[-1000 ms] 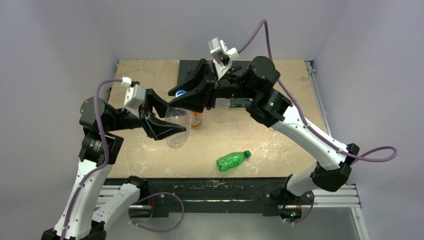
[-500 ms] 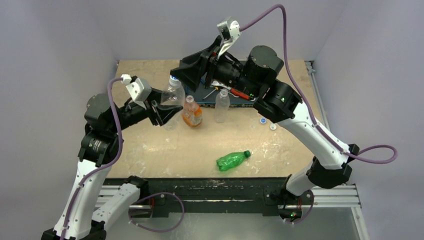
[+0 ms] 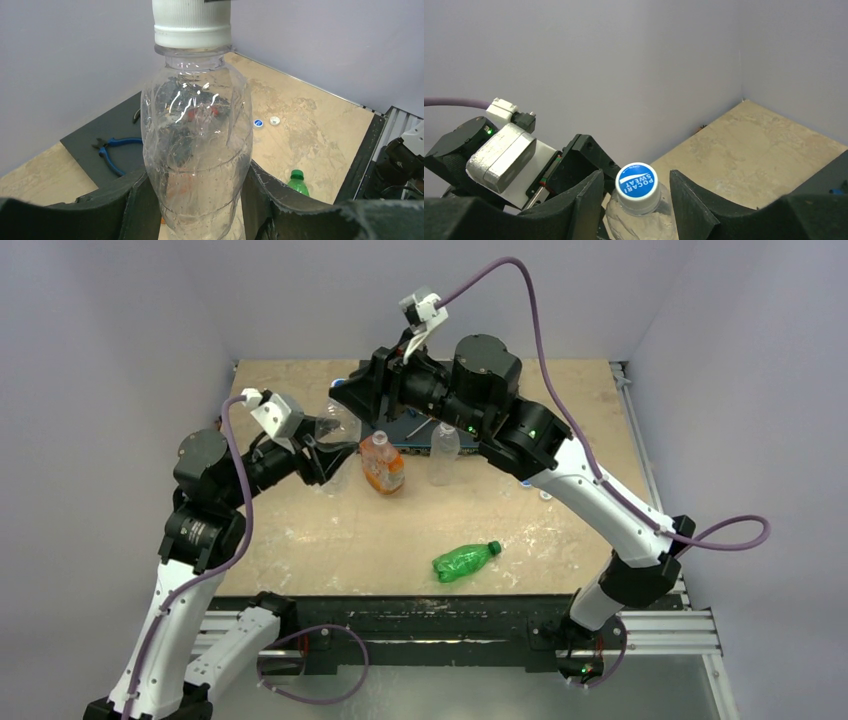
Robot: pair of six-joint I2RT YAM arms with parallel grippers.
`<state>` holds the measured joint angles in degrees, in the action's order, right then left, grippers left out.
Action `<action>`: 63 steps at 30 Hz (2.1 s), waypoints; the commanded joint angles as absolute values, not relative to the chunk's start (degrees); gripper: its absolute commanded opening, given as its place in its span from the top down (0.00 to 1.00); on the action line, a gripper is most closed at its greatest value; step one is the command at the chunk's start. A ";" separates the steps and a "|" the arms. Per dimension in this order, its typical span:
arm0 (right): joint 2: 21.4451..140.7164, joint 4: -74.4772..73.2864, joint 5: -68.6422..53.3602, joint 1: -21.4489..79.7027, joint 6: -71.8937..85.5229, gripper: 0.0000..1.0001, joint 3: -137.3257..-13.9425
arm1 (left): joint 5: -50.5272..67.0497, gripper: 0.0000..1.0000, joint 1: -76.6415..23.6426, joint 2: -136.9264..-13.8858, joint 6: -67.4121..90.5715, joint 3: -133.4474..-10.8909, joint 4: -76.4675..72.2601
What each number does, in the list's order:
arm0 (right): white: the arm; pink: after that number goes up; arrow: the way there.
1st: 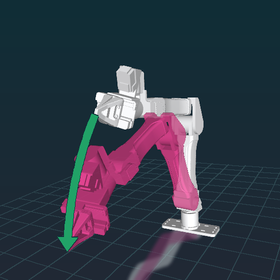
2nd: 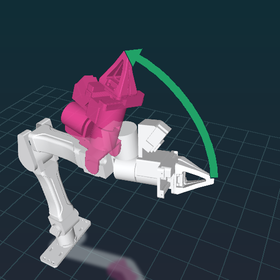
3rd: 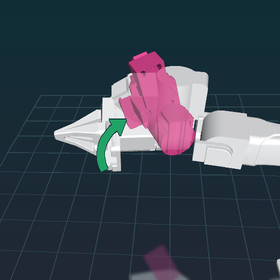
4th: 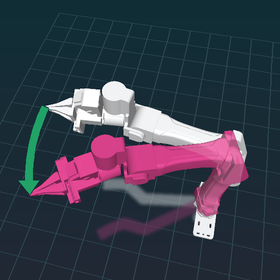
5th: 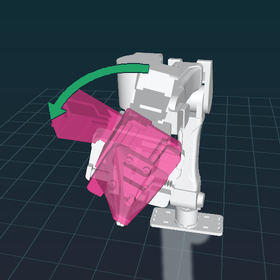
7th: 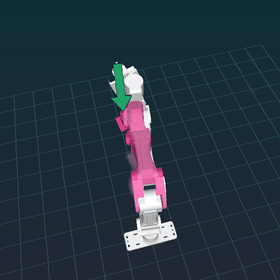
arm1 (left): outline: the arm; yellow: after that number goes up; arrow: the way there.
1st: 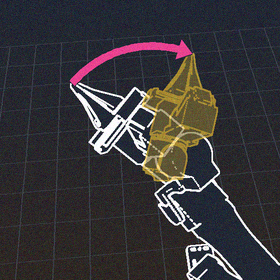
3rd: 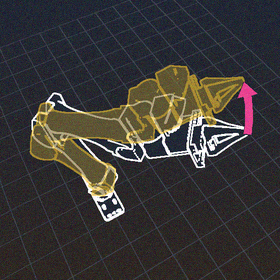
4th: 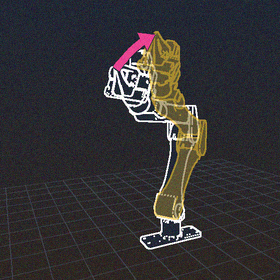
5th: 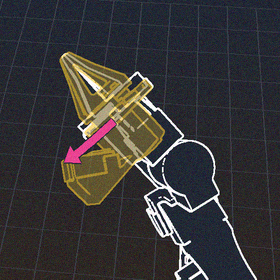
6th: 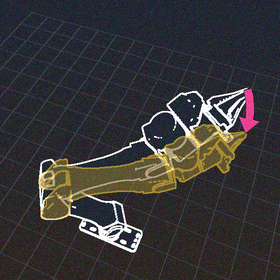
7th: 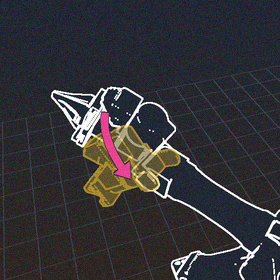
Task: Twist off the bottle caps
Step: Unscrew the bottle cap from the plastic bottle.
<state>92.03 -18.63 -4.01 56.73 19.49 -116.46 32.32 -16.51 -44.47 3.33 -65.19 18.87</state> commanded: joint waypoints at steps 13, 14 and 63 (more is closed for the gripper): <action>92.15 -15.39 -6.18 57.48 21.18 0.88 -116.72 | 31.81 0.78 -16.44 -44.39 3.05 -64.28 16.29; 92.11 -15.61 -6.16 57.49 20.99 0.91 -116.79 | 32.15 0.78 -16.44 -44.39 3.34 -64.19 16.19; 92.25 -14.64 10.50 65.30 14.58 0.47 -119.25 | 33.17 0.81 -16.44 -44.81 1.06 -68.54 18.83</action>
